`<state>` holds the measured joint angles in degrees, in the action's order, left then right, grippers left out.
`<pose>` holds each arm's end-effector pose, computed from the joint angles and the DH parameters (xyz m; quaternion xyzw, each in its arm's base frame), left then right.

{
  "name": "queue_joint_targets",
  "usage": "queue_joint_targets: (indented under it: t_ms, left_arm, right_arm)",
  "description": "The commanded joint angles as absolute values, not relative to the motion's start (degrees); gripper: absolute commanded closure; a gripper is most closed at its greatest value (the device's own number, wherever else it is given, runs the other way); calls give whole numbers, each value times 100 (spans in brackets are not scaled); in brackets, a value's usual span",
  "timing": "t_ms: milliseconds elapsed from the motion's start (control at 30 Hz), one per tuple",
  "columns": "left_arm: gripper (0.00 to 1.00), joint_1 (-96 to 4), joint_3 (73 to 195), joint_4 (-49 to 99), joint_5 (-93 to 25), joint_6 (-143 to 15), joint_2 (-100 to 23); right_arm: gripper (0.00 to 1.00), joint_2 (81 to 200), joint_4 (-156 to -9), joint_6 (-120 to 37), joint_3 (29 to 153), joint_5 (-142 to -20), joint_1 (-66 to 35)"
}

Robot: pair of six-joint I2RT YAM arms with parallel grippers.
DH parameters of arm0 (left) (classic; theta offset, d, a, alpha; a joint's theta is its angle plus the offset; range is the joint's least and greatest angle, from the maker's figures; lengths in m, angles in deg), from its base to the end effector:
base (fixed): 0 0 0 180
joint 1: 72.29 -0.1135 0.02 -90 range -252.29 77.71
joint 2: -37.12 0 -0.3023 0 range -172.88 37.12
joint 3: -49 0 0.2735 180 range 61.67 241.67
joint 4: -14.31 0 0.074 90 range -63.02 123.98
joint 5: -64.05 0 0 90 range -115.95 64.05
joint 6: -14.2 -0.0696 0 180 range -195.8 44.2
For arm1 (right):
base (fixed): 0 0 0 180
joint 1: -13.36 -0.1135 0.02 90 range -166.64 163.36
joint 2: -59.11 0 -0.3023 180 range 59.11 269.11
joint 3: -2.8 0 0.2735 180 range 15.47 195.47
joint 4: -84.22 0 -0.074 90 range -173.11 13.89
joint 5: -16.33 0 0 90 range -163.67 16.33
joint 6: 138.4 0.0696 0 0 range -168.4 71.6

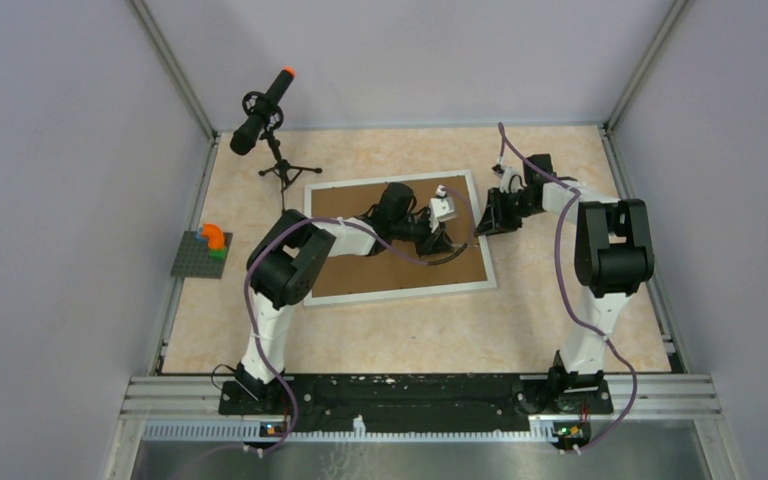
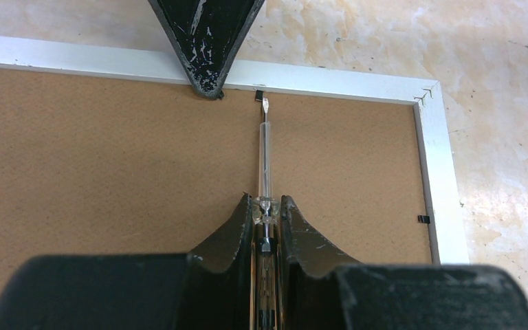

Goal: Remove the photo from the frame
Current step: Release the photo frame item from the photo frame.

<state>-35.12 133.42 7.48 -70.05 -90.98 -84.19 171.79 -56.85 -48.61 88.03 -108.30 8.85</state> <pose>0.3717 -0.3426 0.1455 0.5225 0.6379 -0.4076 0.3925 0.4274 0.0734 0.1461 -0.0993 0.9312 0.2984 0.1843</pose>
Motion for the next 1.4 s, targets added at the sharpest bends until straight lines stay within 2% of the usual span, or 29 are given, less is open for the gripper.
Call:
queue_joint_targets:
  t_ms: [0,1367]
  left_arm:
    - [100,-3633,13214,930,-6785,-9203,-8208]
    - [100,-3372,13727,1207,-7216,-9373,-8666]
  right_arm:
    - [100,17650,-5362,-5111,8637,-10294,659]
    - [100,17688,-5362,-5099,8657,-10316,658]
